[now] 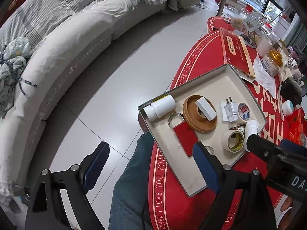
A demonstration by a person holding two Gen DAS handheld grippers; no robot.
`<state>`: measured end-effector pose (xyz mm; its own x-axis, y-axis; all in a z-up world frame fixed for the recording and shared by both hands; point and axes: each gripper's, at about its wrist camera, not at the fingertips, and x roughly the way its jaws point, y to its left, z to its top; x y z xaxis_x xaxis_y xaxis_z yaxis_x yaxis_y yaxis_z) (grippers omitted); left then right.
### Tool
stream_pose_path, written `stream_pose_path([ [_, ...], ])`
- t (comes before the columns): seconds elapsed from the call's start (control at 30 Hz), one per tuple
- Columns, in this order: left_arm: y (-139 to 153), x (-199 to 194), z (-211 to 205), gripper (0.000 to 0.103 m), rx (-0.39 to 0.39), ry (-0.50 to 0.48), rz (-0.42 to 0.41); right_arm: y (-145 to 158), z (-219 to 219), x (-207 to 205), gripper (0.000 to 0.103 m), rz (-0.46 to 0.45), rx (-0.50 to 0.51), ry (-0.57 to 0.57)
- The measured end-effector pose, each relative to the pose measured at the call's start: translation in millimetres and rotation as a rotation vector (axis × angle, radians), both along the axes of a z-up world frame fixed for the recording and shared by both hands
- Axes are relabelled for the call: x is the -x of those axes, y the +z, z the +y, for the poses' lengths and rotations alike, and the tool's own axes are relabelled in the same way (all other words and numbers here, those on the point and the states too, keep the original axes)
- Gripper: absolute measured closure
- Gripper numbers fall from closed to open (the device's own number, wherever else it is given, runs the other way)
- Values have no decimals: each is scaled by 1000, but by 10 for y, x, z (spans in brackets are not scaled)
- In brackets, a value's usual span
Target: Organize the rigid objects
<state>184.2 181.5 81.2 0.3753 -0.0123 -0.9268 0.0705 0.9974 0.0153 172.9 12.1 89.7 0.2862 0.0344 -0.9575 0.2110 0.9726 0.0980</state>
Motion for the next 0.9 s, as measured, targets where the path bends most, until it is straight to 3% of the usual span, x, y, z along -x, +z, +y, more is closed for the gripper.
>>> stream_pose_path([
  [0.9,0,72,129,12,-1,2,3,-64,126,21,0,28,56,15],
])
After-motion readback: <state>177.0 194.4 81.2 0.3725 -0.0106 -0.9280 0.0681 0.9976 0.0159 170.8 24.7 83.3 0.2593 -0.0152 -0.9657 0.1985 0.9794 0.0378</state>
